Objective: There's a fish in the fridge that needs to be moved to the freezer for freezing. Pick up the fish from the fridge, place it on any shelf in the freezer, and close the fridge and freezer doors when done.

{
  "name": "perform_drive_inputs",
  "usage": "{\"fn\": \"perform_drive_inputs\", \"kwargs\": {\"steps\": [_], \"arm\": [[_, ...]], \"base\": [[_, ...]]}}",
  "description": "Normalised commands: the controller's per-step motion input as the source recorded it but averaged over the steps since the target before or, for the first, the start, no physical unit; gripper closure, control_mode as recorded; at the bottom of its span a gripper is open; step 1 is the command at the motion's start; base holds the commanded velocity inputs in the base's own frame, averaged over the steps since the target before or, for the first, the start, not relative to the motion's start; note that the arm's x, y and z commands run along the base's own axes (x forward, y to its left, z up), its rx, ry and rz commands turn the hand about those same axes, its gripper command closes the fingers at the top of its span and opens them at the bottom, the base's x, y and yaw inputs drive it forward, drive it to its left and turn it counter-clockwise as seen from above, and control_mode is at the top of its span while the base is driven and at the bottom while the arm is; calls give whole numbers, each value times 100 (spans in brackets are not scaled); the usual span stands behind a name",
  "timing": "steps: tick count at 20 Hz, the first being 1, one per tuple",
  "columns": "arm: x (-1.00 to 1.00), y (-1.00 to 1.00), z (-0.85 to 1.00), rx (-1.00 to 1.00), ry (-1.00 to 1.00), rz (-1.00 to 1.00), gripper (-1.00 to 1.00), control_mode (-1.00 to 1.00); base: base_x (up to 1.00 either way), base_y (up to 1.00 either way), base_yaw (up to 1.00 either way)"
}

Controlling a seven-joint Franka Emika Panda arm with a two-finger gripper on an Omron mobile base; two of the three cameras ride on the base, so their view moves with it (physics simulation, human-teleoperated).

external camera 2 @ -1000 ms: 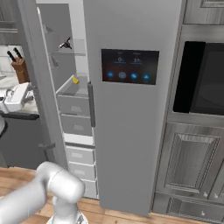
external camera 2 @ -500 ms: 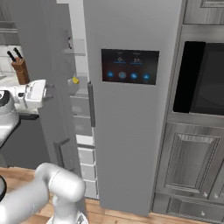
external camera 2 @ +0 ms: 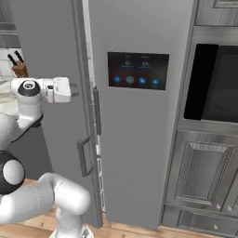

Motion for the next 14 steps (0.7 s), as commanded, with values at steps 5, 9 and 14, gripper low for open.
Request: {"fn": "perform_drive_inputs", "kwargs": {"steps": [5, 9, 14], "arm": [[81, -53, 0, 12, 9, 13, -100, -100], [75, -53, 0, 10, 1, 16, -100, -100], [79, -46, 0, 8, 0, 15, -100, -100]], "base": [[0, 0, 0], [0, 0, 0], [0, 0, 0]]}}
